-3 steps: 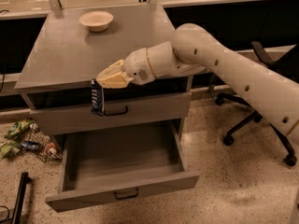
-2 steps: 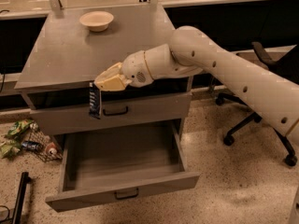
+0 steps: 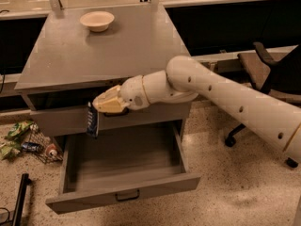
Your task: Place rxbar blueberry into middle drawer
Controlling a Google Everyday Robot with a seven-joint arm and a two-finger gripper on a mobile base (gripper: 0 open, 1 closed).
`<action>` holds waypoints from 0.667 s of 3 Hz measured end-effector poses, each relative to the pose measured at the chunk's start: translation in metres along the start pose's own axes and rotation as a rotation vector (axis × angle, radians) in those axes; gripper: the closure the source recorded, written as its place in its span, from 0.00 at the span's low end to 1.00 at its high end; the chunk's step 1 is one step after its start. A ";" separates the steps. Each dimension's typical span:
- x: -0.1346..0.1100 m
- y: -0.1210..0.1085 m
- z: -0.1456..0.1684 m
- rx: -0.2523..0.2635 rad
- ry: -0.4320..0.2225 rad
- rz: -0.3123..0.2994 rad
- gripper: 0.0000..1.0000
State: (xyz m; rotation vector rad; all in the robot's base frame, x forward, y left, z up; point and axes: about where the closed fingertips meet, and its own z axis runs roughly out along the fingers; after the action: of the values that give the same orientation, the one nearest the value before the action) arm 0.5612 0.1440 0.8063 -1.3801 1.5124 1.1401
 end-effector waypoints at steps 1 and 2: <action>0.058 0.023 0.039 -0.037 0.004 -0.003 1.00; 0.088 0.039 0.055 -0.049 0.025 0.004 1.00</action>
Offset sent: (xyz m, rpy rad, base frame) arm -0.0714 0.0296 -0.1333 -0.0440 0.0318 0.0532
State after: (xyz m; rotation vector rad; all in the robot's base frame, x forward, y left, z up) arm 0.5111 0.1703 0.7107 -1.4293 1.5147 1.1739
